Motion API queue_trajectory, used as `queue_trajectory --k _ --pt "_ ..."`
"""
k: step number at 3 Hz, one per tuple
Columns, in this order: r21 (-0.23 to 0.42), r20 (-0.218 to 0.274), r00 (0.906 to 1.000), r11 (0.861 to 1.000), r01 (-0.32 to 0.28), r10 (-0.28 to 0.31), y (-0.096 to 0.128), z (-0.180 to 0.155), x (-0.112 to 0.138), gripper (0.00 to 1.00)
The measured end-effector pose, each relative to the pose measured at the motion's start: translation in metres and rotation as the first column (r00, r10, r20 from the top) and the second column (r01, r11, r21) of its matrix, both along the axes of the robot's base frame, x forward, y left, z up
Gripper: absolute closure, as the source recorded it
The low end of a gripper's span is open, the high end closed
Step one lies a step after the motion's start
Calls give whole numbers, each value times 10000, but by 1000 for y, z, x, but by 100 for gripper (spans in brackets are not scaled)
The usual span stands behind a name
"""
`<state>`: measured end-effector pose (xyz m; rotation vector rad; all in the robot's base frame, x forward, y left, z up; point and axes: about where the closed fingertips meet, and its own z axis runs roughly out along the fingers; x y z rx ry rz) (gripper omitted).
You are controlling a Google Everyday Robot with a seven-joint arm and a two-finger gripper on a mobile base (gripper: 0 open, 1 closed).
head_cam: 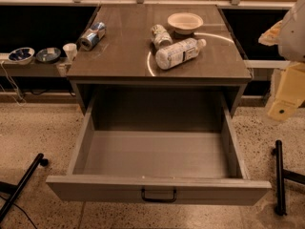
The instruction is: Place blue plastic bottle into top drawer
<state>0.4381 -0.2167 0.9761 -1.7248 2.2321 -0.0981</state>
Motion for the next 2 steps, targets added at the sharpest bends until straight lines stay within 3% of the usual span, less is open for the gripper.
queue_trajectory --k 1,2 --pt "-1 2 10000 10000 -3 3 0 0 0 0" --pt "-392 592 9940 9952 -901 923 21 18 40 0"
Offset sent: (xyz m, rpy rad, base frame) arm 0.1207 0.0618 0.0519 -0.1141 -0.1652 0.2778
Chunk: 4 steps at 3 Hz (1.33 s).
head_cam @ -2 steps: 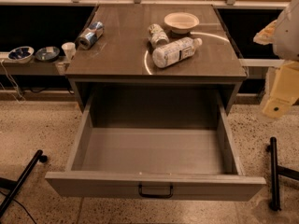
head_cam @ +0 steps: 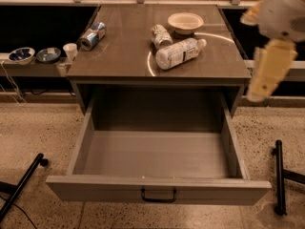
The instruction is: Place blue plastic bottle into top drawer
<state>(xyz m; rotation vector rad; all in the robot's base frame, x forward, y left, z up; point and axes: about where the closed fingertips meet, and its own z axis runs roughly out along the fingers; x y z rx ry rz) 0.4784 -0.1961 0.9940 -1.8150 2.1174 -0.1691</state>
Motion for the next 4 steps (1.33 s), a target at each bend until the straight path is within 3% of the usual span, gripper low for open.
queue_trajectory --k 1,2,3,4 --pt "-845 959 9773 9798 -1811 1889 43 18 79 0" --pt "-1674 1144 9297 9292 -3294 3501 82 6 163 0" --pt "-1615 1567 9114 9203 -3564 3805 97 16 183 0" --pt "-1599 1166 9065 9084 -3862 4059 99 1 188 0"
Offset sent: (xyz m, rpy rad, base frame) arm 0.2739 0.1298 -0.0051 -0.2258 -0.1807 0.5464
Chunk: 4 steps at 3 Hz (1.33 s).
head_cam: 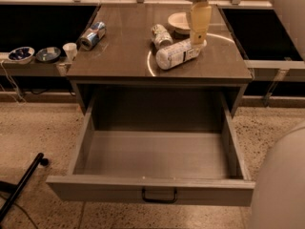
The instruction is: Place blue plastic bottle into top drawer
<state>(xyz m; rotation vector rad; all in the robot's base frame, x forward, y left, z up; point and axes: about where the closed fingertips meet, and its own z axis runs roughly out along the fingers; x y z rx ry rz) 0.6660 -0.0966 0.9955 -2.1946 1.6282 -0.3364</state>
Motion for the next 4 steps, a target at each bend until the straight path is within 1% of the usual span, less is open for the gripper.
queue_trajectory --k 1,2,3,4 --pt "-34 -646 9968 9989 -468 464 -10 -50 28 0" --pt "204 -1154 9887 9954 -934 951 -18 -102 53 0" --pt "286 -1681 9788 9931 -1138 1170 -24 -145 70 0" --pt "212 -2097 9699 9923 -1222 1239 -28 -171 81 18"
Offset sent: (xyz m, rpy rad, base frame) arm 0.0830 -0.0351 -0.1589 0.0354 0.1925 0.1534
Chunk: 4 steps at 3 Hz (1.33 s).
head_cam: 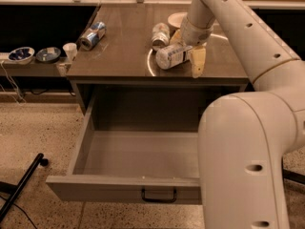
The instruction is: Place blue plastic bottle into top drawer
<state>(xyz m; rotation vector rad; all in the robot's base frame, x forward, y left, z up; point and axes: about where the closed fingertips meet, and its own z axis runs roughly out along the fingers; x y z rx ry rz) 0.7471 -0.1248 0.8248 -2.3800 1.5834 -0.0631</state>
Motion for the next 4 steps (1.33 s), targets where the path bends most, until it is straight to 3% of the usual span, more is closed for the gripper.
queue_trajectory --k 3,4 --pt "-35 -79 10000 10000 -32 32 1 8 2 89" --pt "591 97 9995 9978 286 -292 -8 30 -17 100"
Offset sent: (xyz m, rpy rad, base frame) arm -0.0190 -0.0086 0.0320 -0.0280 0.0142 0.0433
